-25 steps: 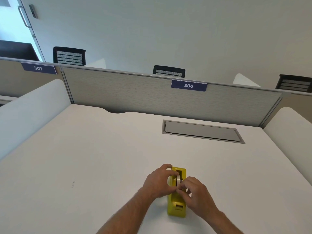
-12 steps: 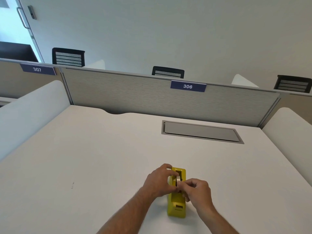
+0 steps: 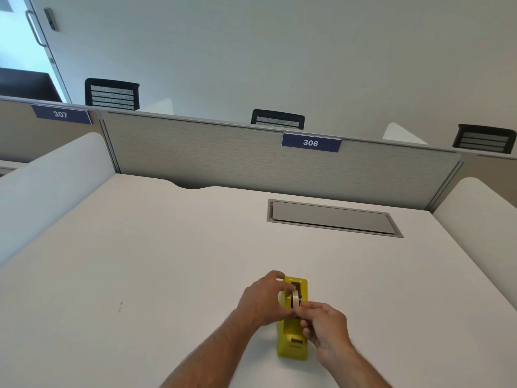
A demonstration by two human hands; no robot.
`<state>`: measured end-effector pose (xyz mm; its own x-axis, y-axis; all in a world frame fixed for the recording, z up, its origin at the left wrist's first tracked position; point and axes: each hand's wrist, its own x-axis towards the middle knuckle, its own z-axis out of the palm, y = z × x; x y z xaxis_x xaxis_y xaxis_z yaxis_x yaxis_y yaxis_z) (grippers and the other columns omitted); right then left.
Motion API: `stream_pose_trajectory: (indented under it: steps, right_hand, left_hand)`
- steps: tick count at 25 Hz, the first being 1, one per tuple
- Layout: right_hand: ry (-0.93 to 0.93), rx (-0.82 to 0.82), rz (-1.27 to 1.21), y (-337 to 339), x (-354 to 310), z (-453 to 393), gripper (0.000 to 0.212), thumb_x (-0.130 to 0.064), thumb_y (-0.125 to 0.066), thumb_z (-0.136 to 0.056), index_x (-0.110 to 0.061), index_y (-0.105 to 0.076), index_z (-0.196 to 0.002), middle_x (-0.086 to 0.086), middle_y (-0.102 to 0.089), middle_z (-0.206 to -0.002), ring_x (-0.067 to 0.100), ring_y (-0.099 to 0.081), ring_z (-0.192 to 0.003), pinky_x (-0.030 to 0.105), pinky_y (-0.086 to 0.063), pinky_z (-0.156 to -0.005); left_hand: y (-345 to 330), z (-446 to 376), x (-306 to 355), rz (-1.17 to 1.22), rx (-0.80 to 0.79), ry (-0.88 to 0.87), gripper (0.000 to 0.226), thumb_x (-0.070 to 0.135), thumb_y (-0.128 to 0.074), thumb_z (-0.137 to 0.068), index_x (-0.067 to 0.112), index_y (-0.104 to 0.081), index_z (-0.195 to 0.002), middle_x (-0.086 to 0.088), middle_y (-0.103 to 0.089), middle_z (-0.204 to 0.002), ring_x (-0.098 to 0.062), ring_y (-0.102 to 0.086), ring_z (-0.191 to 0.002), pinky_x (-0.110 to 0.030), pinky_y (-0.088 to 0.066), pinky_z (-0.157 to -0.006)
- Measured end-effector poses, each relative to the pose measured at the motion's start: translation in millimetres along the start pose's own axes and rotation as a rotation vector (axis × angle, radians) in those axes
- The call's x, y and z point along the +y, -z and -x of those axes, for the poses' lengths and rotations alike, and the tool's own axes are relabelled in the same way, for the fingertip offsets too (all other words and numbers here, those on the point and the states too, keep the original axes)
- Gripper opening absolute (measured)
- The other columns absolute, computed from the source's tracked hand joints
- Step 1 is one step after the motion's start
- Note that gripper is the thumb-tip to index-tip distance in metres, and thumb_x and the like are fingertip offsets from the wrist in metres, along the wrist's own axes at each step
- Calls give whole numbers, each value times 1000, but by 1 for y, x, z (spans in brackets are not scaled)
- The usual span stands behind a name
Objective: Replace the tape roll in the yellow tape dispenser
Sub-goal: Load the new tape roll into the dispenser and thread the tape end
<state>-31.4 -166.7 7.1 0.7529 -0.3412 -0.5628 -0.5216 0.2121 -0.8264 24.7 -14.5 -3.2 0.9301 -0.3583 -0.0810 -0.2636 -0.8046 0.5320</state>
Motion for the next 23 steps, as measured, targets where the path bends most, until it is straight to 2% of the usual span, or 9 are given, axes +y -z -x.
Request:
stream_pose_trajectory:
  steps: [3, 6, 10, 14, 18, 23]
  right_hand:
    - [-15, 25, -13, -1, 1, 1, 16, -1, -78, -77, -5, -71, -90, 13, -71, -68, 15, -58, -50, 26, -53, -47]
    - [-11, 36, 18, 0, 0, 4, 16, -1, -78, -76, -7, -69, -88, 12, -70, -66, 14, -56, -46, 25, -50, -43]
    - [-2, 51, 91, 0, 2, 8, 21, -2, -79, -75, -9, -59, -79, 8, -59, -60, 15, -46, -44, 24, -41, -39]
    - [9, 66, 115, -1, 5, 11, 24, 0, -77, -76, -11, -56, -76, 9, -56, -63, 16, -42, -44, 24, -37, -39]
    - [16, 90, 91, 1, 7, 15, 21, 3, -77, -75, -9, -63, -86, 13, -63, -74, 17, -43, -44, 24, -37, -40]
    - [131, 121, 162, 1, 14, 18, 21, 1, -80, -71, -12, -67, -81, 13, -66, -81, 25, -53, -65, 27, -40, -49]
  left_hand:
    - [3, 1, 0, -55, -24, -43, 64, 66, -67, -76, 41, -55, -134, 15, -36, -152, -13, -48, -129, -38, -47, -99]
    - [6, 1, -5, -128, -95, -113, 77, 65, -66, -76, 38, -42, -144, 16, -25, -160, -16, -39, -139, -44, -45, -105]
    - [8, 0, -11, -238, -152, -144, 92, 60, -74, -74, 34, -29, -151, 17, -16, -163, -20, -39, -140, -48, -47, -104]
    - [6, -1, -7, -251, -138, -121, 93, 56, -79, -72, 33, -32, -149, 16, -17, -163, -23, -43, -137, -48, -48, -100]
    - [6, -3, -4, -266, -138, -103, 93, 54, -82, -70, 31, -37, -147, 15, -21, -161, -24, -46, -134, -47, -49, -98]
    - [8, -3, -3, -245, -141, -90, 92, 53, -83, -69, 31, -39, -147, 16, -21, -161, -23, -47, -134, -45, -49, -98]
